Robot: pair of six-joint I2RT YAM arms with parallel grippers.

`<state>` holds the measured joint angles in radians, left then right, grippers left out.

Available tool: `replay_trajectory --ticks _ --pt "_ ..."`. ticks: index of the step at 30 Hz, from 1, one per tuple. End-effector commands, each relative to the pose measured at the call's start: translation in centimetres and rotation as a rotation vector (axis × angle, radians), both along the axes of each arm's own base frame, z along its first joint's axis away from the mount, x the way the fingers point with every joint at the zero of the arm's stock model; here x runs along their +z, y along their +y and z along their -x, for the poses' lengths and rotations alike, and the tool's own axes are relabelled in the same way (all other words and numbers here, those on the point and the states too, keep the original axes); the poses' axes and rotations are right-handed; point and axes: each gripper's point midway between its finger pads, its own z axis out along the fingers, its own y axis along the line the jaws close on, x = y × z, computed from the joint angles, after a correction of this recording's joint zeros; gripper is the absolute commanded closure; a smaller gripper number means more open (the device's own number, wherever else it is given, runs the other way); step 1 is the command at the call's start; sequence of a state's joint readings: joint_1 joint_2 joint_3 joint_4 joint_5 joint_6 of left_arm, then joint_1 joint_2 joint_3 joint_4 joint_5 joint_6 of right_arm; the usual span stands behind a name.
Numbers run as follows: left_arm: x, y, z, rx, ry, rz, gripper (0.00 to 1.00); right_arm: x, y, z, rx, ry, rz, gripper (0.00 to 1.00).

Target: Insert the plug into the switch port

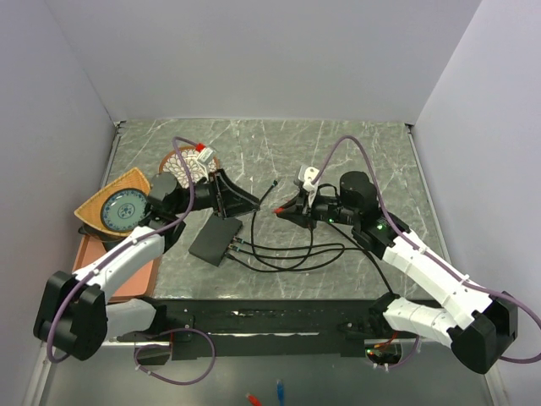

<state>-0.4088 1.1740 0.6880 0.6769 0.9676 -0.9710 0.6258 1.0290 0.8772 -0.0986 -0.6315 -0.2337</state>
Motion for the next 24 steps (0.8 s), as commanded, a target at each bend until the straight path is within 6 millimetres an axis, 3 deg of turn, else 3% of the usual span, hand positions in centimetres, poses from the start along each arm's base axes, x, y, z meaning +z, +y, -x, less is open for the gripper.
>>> replay_trajectory --ticks 1,9,23,24 --pt "2.2 0.0 1.5 -0.099 -0.047 0.055 0.26 5.0 1.2 0.8 0.091 -0.168 -0.128 1.00" --pt "1.7 -0.3 0.9 -0.108 -0.025 0.057 0.35 7.4 2.1 1.9 0.165 -0.216 -0.190 1.00" --pt "2.5 -1.3 1.3 -0.172 -0.021 0.092 0.59 6.7 3.4 1.6 0.165 -0.205 -0.177 1.00" --pt "2.4 -1.5 1.4 -0.178 -0.025 0.089 0.65 6.8 3.4 1.5 0.162 -0.208 -0.178 1.00"
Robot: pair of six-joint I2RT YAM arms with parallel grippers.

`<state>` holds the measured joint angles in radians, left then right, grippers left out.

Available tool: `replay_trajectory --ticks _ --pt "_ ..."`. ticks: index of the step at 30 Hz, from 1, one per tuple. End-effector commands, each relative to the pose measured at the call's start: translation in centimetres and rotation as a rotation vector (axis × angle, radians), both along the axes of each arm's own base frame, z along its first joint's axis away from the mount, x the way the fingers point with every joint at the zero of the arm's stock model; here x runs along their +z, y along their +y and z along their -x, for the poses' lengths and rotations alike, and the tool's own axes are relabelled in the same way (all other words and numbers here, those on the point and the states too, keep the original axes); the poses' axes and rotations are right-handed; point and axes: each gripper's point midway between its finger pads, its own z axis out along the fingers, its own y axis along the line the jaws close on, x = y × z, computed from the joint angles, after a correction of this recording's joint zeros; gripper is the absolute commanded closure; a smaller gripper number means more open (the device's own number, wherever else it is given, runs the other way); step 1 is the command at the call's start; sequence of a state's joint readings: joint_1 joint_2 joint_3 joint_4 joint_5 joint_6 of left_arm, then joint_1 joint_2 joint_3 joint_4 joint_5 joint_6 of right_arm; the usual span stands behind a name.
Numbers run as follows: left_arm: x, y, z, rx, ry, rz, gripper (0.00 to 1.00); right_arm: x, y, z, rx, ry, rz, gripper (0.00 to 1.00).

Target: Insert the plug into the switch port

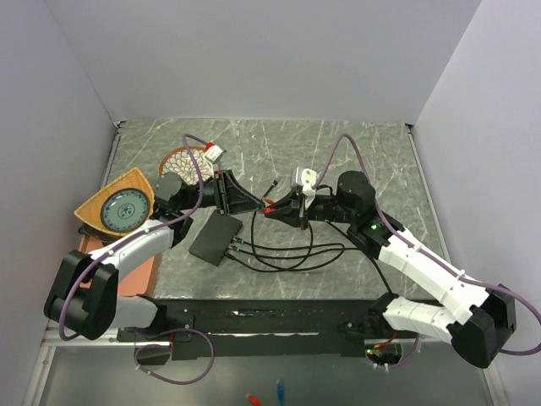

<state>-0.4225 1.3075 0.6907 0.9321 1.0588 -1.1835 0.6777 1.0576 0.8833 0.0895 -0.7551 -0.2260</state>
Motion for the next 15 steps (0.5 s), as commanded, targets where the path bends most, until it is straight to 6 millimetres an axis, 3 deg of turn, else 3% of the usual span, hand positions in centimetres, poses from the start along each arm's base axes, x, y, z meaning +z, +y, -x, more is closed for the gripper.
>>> replay_trajectory --ticks 1,5,15 --pt "2.5 -0.5 1.0 -0.054 -0.112 0.040 0.67 3.2 0.4 -0.6 -0.021 -0.088 -0.065 1.00" --pt "2.4 -1.3 1.8 -0.102 -0.127 0.018 0.66 3.7 0.1 -1.4 -0.074 -0.096 -0.084 1.00" --pt "1.7 -1.4 1.3 -0.080 -0.116 -0.013 0.64 4.6 -0.2 -1.1 -0.077 -0.118 -0.103 1.00"
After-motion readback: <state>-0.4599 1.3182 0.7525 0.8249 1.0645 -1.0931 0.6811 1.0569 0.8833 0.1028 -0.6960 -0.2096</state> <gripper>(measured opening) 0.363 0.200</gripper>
